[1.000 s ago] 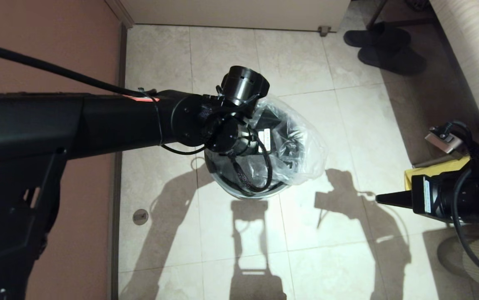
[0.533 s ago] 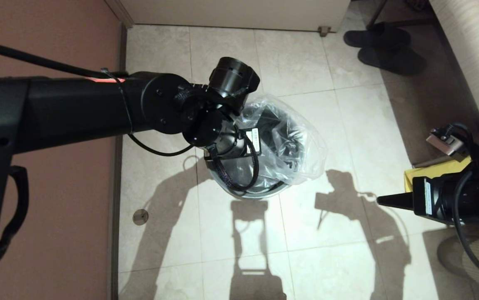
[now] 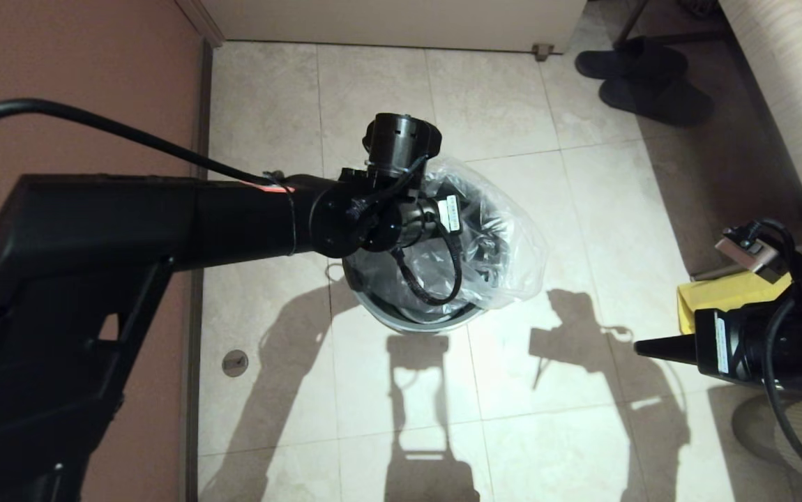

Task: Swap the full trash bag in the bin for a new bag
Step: Put the new garbage bag on the trash can

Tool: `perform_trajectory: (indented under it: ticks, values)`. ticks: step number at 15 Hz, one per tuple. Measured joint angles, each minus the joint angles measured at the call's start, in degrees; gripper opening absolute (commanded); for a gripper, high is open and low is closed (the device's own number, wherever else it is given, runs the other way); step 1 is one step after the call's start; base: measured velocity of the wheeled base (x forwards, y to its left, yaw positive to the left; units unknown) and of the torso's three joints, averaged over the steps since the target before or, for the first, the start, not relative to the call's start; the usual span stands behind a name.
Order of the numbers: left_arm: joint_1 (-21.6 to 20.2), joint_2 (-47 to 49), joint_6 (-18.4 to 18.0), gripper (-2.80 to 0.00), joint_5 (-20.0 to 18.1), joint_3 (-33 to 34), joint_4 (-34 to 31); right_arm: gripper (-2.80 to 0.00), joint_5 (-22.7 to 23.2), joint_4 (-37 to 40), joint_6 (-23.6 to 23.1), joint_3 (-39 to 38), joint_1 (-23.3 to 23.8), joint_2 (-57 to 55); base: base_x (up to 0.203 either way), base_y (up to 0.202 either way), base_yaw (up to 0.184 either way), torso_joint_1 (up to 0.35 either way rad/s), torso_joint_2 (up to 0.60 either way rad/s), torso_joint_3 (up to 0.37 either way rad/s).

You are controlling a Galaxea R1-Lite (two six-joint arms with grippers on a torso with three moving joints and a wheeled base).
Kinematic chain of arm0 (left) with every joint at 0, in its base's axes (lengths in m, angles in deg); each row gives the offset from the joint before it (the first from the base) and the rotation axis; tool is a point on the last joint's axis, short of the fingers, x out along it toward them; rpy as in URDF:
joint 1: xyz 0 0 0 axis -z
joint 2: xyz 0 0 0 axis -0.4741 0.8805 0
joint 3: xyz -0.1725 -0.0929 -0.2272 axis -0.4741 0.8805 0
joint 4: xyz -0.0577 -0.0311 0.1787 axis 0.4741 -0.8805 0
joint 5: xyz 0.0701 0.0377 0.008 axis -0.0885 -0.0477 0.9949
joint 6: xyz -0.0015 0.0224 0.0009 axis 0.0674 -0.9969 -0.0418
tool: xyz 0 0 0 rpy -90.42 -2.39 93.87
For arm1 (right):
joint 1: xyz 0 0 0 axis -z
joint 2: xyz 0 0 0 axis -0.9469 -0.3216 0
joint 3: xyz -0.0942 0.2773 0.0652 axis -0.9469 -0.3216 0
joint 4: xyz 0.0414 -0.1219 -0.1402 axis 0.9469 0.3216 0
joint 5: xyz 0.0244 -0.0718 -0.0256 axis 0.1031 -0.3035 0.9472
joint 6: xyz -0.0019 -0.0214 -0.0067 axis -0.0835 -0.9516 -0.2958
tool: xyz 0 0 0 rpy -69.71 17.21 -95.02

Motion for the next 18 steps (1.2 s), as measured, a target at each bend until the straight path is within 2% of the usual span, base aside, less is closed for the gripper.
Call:
perform_trajectory:
  ticks: [2, 3, 5, 8, 11, 15, 16, 18]
  values:
    - [-0.56, 2.21, -6.08, -2.8, -3.36, -0.39, 8.49, -2.8, 0.06, -0.05, 0.0, -0.06, -0.02, 0.0, 0.0, 0.0, 0.0, 0.0, 0.0, 0.0]
    - [-0.68, 2.95, -8.47, -2.8, -4.79, -0.44, 9.78, -2.8, 0.09, -0.45, 0.0, -0.11, -0.02, -0.04, 0.0, 0.0, 0.0, 0.0, 0.0, 0.0]
    - [-1.2, 4.05, -10.51, -2.8, -5.27, -0.48, 7.05, -2.8, 0.11, -1.98, -0.02, -0.71, -0.02, -0.22, 0.0, 0.0, 0.0, 0.0, 0.0, 0.0]
    - [-2.17, 3.37, -12.04, -2.8, -5.27, -1.08, -0.36, -2.8, 0.11, -5.09, -0.02, -3.24, -0.02, -0.56, 0.0, 0.0, 0.0, 0.0, 0.0, 0.0]
    - [-2.41, -0.42, -12.43, -2.8, -5.37, -1.33, -8.26, -2.8, 0.06, -6.36, 0.0, -5.08, 0.05, -0.72, 0.0, 0.0, 0.0, 0.0, 0.0, 0.0]
    - [-2.02, -3.69, -12.51, -2.8, -5.53, -1.21, -23.99, -2.8, 0.11, -6.52, 0.11, -4.99, 0.02, -0.52, 0.0, 0.0, 0.0, 0.0, 0.0, 0.0]
    - [-2.02, -3.89, -11.1, -2.8, -5.62, -1.1, -26.31, -2.8, 0.54, -6.86, 0.3, -4.19, -0.02, -0.45, 0.0, 0.0, 0.0, 0.0, 0.0, 0.0]
    - [-2.05, -4.14, -6.59, -2.8, -5.58, -0.81, -23.47, -2.8, 2.82, -8.09, 2.61, -0.33, -0.19, -0.5, 0.0, 0.0, 0.0, 0.0, 0.0, 0.0]
